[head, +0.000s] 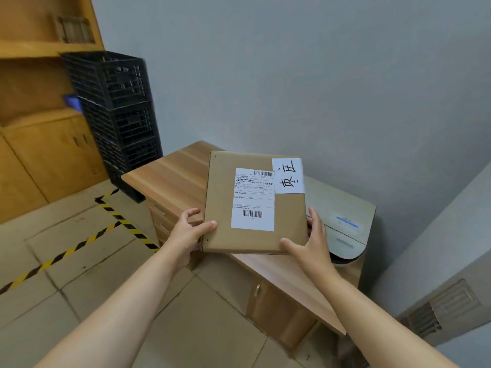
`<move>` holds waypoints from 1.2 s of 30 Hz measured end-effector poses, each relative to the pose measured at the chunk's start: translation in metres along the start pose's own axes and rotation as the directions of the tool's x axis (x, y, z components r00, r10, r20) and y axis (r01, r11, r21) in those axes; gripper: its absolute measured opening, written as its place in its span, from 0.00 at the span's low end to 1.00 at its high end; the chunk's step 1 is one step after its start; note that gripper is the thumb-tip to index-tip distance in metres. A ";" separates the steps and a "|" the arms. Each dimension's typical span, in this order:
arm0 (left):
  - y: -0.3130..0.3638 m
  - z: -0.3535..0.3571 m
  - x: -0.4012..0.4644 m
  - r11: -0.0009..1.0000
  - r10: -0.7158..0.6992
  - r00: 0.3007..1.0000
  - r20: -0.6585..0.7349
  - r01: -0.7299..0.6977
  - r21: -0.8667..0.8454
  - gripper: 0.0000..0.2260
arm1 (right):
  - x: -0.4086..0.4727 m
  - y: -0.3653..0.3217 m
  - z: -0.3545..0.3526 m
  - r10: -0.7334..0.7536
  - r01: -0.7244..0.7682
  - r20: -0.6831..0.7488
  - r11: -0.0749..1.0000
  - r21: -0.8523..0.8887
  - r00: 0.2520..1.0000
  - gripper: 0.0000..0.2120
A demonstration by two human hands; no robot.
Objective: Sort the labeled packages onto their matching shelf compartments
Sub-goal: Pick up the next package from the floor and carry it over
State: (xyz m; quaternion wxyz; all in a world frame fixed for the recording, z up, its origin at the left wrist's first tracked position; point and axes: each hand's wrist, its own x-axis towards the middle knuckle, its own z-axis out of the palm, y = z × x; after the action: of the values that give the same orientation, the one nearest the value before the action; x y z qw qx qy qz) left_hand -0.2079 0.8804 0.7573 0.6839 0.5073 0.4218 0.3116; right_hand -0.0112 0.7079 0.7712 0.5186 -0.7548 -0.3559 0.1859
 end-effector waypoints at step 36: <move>0.153 -0.430 0.181 0.835 0.457 0.814 -0.357 -0.255 0.488 0.44 | 0.206 -0.230 0.501 -0.358 0.340 0.375 0.933 0.116 0.855 0.37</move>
State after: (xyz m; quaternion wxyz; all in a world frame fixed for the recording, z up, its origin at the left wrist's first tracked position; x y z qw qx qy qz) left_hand -0.5102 1.2645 0.8008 0.3667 0.6243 0.5225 0.4503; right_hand -0.2767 1.2318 0.8031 0.4794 -0.6136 -0.5784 0.2431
